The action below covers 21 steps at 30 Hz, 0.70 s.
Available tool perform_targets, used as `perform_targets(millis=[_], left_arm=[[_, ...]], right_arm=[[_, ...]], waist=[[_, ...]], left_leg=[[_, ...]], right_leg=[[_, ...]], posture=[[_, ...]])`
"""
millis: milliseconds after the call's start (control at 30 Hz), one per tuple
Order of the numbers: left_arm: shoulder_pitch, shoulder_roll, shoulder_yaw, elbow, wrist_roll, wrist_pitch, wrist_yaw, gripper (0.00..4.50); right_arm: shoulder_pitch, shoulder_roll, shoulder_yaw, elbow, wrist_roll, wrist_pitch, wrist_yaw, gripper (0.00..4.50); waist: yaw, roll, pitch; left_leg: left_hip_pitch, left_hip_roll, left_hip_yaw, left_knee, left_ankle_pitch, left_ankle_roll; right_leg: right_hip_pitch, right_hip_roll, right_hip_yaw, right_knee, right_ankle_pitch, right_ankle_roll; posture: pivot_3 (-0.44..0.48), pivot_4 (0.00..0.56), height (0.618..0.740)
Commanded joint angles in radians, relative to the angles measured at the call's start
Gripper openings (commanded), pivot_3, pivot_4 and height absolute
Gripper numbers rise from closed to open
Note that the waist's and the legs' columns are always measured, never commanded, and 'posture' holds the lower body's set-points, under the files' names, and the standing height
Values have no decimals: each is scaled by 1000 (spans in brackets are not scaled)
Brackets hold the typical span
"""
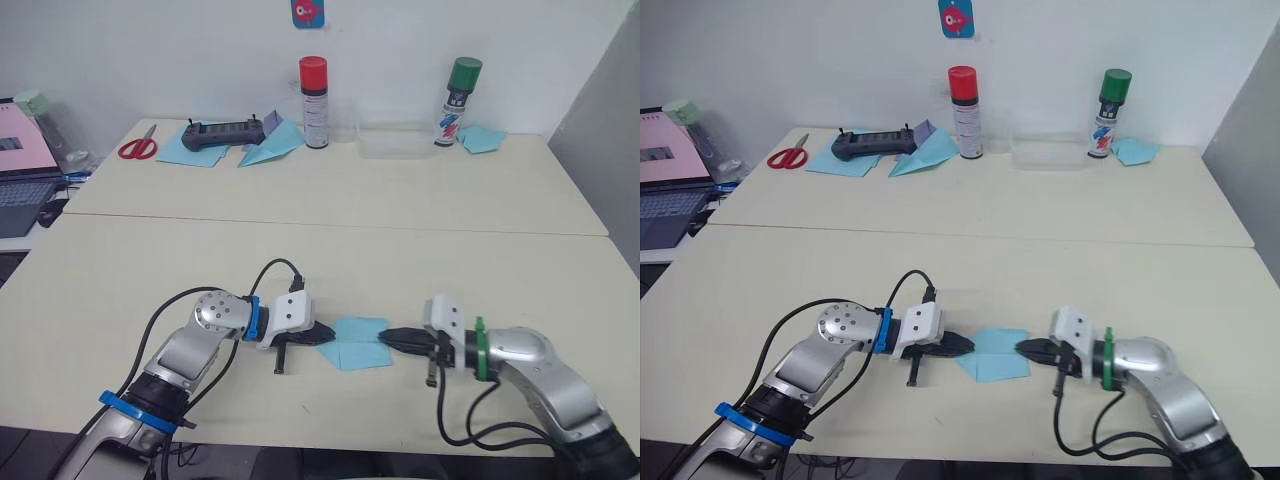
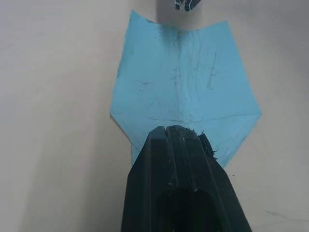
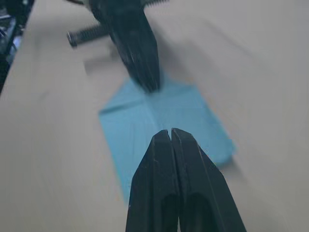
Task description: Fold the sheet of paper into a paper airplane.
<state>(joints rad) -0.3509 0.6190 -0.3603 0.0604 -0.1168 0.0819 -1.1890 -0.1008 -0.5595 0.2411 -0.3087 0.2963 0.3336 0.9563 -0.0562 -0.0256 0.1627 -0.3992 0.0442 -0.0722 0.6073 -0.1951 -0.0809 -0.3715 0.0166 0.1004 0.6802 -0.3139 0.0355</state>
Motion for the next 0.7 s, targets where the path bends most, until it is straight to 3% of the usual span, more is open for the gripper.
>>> perform_targets(millis=[33,267,533,700], left_arm=[[23,9,-37,68,64,31,8,0],[40,23,-13,22,40,64,15,0],[176,168,85,-16,24,39,10,0],[185,214,161,-74,-32,32,6,0]], right_arm=[[-65,42,66,60,-82,-14,-48,59],[-120,26,152,226,-233,-78,-58,59],[-93,10,141,238,-226,-102,-43,59],[-85,17,127,216,-195,-72,-38,59]], waist=[[2,-1,0],[5,1,0],[-4,2,-2],[-3,3,-2]], left_leg=[[0,0,0,0,0,0],[-1,-1,0,-1,0,0],[1,1,0,-3,0,0],[3,2,1,-4,0,0]], right_leg=[[0,0,0,0,0,0],[1,0,0,0,0,0],[1,0,-1,0,-1,-1],[-2,0,-1,0,-2,-3]], posture=[[0,150,740],[0,150,740],[0,150,740],[0,150,740]])
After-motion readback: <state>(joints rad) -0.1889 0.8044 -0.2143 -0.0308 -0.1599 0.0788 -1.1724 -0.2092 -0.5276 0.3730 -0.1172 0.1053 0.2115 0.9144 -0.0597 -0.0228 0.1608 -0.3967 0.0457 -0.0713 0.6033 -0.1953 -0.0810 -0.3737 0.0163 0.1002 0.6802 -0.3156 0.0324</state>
